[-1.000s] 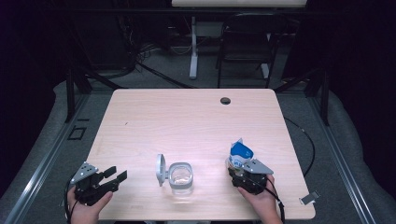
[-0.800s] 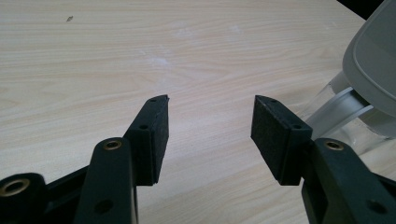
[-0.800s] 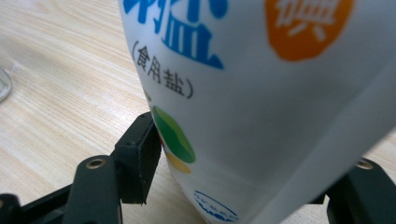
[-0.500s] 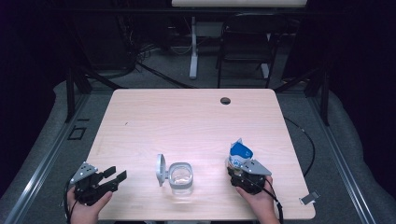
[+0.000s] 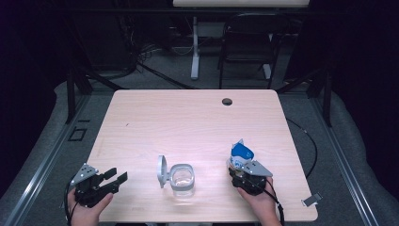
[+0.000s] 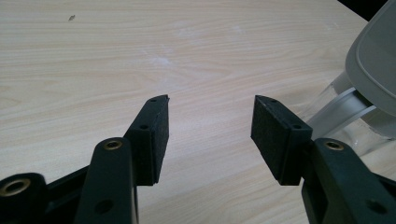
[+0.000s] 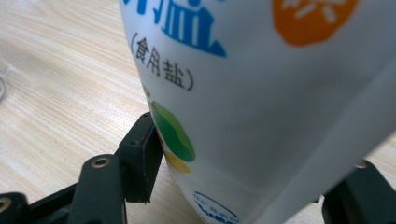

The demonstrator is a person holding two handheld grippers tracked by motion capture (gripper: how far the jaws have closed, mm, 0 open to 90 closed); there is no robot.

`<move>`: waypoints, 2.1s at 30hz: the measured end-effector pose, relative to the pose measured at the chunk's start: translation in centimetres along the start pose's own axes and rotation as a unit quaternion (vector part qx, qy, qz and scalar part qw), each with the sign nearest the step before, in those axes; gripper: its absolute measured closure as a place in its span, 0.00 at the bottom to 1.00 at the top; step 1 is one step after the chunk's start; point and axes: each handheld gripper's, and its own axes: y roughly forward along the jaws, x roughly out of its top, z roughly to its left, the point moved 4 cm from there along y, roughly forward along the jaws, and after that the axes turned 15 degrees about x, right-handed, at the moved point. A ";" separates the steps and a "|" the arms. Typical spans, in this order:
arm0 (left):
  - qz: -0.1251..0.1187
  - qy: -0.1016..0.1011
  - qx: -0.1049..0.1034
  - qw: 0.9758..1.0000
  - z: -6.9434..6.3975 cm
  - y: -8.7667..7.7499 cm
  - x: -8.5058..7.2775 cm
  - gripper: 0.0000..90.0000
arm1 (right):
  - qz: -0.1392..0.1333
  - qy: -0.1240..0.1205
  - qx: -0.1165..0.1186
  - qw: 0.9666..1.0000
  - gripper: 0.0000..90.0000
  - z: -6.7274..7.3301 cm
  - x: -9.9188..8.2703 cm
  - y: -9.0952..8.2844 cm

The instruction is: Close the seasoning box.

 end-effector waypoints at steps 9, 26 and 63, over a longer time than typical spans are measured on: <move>-0.001 -0.001 0.003 1.000 0.1 0.0 0.0 0.52 | 0.003 0.002 0.004 1.000 0.44 -0.1 0.1 0.0; 0.000 -0.006 0.003 1.000 0.3 0.0 -0.1 0.52 | 0.005 0.005 0.004 1.000 0.44 -0.1 0.1 0.0; 0.000 -0.003 0.003 1.000 0.2 0.1 -0.1 0.52 | 0.016 -0.034 0.014 0.999 0.45 0.9 1.9 -1.0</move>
